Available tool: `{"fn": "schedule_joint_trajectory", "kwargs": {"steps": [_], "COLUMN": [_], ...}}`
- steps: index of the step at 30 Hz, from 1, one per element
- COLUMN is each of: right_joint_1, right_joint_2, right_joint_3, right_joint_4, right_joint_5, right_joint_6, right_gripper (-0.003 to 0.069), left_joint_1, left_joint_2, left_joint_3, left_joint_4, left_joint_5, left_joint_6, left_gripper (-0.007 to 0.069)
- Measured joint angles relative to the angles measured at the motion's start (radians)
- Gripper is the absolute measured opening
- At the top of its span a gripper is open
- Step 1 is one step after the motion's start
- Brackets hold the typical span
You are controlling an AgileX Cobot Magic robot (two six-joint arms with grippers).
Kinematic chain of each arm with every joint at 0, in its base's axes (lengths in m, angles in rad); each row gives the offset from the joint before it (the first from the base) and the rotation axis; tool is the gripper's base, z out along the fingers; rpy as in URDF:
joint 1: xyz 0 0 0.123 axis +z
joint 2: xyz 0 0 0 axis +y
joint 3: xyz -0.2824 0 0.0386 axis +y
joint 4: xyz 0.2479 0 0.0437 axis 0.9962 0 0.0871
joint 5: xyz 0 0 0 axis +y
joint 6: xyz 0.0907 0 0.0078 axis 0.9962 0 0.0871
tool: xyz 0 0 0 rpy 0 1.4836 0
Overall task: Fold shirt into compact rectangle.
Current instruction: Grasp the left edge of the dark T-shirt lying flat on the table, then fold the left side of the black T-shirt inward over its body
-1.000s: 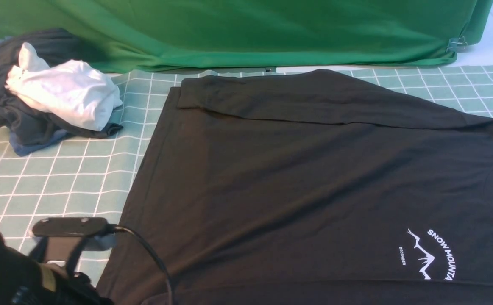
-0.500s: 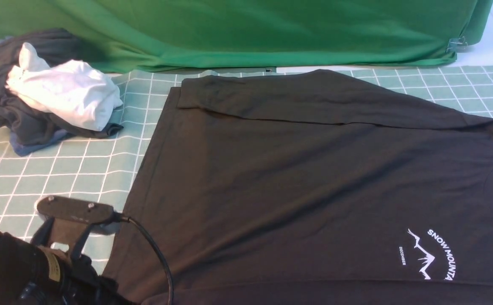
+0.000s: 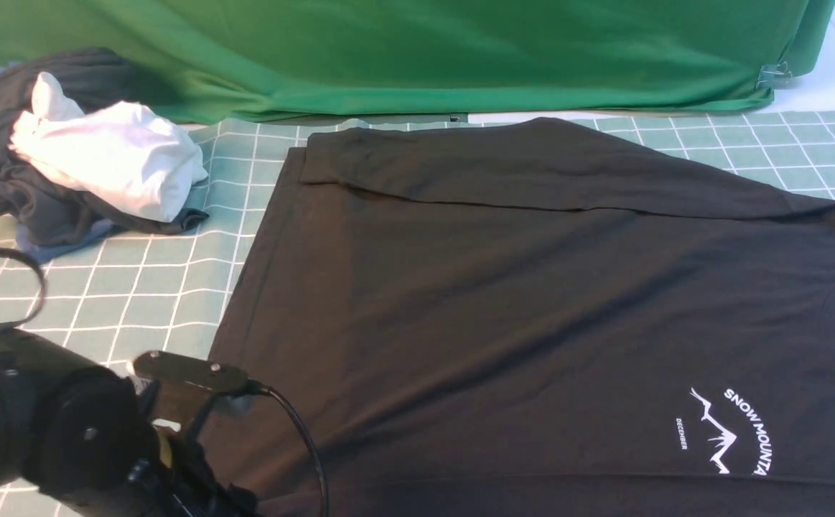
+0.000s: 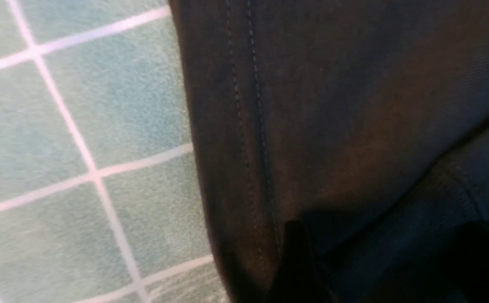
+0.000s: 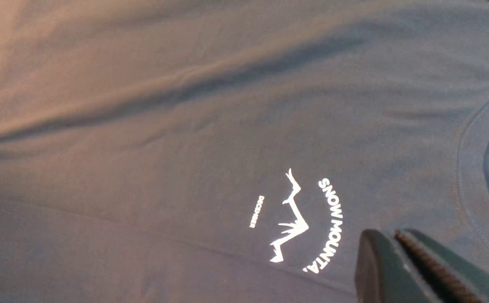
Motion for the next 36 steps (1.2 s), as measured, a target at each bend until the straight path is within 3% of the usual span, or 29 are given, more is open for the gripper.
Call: {"fn": "schedule_joint_trajectory", "kwargs": {"steps": [5, 9, 10, 12, 25, 30, 36], "right_joint_1": [0.0, 0.0, 0.0, 0.0, 0.0, 0.0, 0.0], "right_joint_2": [0.0, 0.0, 0.0, 0.0, 0.0, 0.0, 0.0], "right_joint_3": [0.0, 0.0, 0.0, 0.0, 0.0, 0.0, 0.0], "right_joint_4": [0.0, 0.0, 0.0, 0.0, 0.0, 0.0, 0.0], "right_joint_5": [0.0, 0.0, 0.0, 0.0, -0.001, -0.001, -0.001], "right_joint_6": [0.0, 0.0, 0.0, 0.0, 0.001, 0.001, 0.001], "right_gripper": [0.0044, 0.0049, 0.0049, 0.0054, 0.0069, 0.0072, 0.0072], "left_joint_1": [0.0, 0.0, 0.0, 0.0, -0.007, 0.014, 0.095], "left_joint_2": [0.021, 0.022, 0.022, 0.022, -0.117, -0.126, -0.014], "left_joint_3": [0.0, 0.0, 0.0, -0.002, -0.234, -0.406, -0.564], "left_joint_4": [-0.042, -0.071, -0.071, -0.077, -0.07, 0.104, 0.18], "left_joint_5": [-0.008, 0.007, 0.008, 0.017, 0.287, 0.291, 0.262], "left_joint_6": [0.025, 0.051, 0.051, 0.055, 0.065, 0.025, 0.013], "left_gripper": [0.0349, 0.0116, 0.0116, 0.0041, 0.0022, 0.0021, 0.0021]}}
